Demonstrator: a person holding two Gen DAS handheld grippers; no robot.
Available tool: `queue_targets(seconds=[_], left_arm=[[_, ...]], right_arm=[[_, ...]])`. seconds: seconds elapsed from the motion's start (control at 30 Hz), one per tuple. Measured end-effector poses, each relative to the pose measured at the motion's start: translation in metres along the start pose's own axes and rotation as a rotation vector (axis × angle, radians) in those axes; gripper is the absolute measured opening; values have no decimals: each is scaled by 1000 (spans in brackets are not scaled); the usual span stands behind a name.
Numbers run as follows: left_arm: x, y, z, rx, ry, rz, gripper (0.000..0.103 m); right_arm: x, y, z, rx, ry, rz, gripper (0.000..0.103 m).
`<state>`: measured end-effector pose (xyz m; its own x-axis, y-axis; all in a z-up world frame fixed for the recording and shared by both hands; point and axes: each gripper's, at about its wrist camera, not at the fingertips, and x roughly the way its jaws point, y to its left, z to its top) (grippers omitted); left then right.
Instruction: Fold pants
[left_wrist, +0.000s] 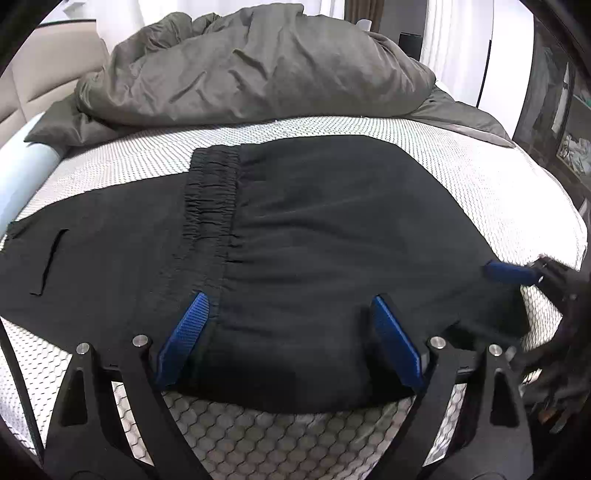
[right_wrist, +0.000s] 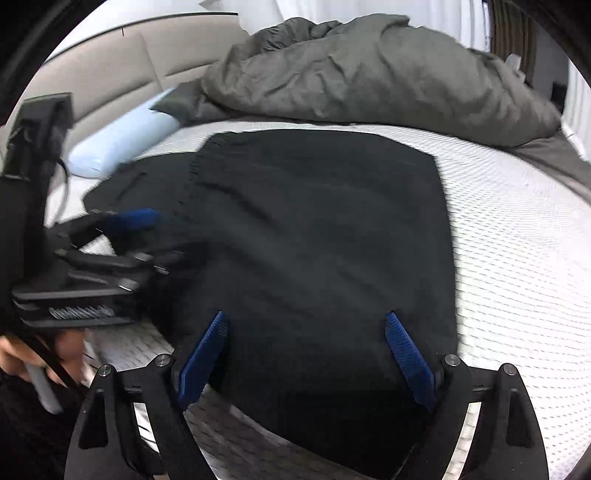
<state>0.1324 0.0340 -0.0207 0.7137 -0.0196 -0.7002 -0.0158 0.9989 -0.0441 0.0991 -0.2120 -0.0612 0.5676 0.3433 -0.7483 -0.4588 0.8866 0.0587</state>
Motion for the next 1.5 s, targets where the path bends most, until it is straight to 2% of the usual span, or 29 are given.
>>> queue_targets(seconds=[0.07, 0.13, 0.23, 0.3, 0.37, 0.43, 0.5, 0.53, 0.57, 0.6, 0.7, 0.8, 0.87, 0.93, 0.97, 1.0, 1.1, 1.17, 1.27, 1.37, 1.5], left_arm=[[-8, 1, -3, -2, -12, 16, 89], [-17, 5, -4, -9, -31, 36, 89], [-30, 17, -3, -46, -73, 69, 89], [-35, 25, 2, -80, -111, 66, 89], [-30, 26, 10, -80, -118, 53, 89], [-13, 17, 20, -10, -82, 75, 89], [4, 8, 24, 82, -48, 131, 89], [13, 9, 22, 110, -15, 149, 90], [21, 13, 21, 104, 17, 127, 90], [26, 21, 18, 66, 53, 88, 92], [27, 40, 17, -13, 84, 11, 95], [17, 55, 14, -46, 71, 40, 95], [4, 64, 14, -94, 37, 51, 95], [-8, 68, 21, -138, -7, 38, 95], [-11, 65, 27, -145, -28, 19, 95], [-13, 62, 32, -140, -38, 6, 95], [2, 39, 58, -53, -38, 3, 95], [26, 26, 70, 12, 8, 43, 95], [61, 25, 64, 54, 111, 90, 95], [74, 41, 57, -1, 157, 19, 96], [75, 53, 58, -26, 164, -2, 100]], right_arm=[[-7, -11, -10, 12, 0, -58, 89], [-14, -22, -18, 36, -5, -77, 89], [-27, -32, -22, 74, -59, -52, 89], [-36, -29, -17, 59, -107, -38, 89], [-33, -14, -4, 19, -114, -7, 76], [-15, 5, 11, -39, -46, 40, 45], [3, 17, 22, -61, 0, 75, 39], [14, 22, 25, -74, 29, 75, 39], [19, 23, 25, -82, 41, 60, 39], [23, 22, 24, -86, 50, 46, 39], [17, 9, 21, -64, 52, 37, 39], [5, -13, 15, -40, 39, -22, 39], [-4, -29, 14, 6, 23, 4, 40], [-12, -39, 19, 36, -10, 30, 56], [-14, -41, 25, 42, -29, 26, 61], [-14, -40, 31, 38, -39, 23, 67], [1, -29, 58, -7, -43, 39, 70], [18, -22, 71, -11, -19, 63, 71], [46, -16, 72, -42, 65, 94, 71], [61, -15, 60, -137, 105, 1, 71], [54, -44, 60, -91, 97, -67, 71]])
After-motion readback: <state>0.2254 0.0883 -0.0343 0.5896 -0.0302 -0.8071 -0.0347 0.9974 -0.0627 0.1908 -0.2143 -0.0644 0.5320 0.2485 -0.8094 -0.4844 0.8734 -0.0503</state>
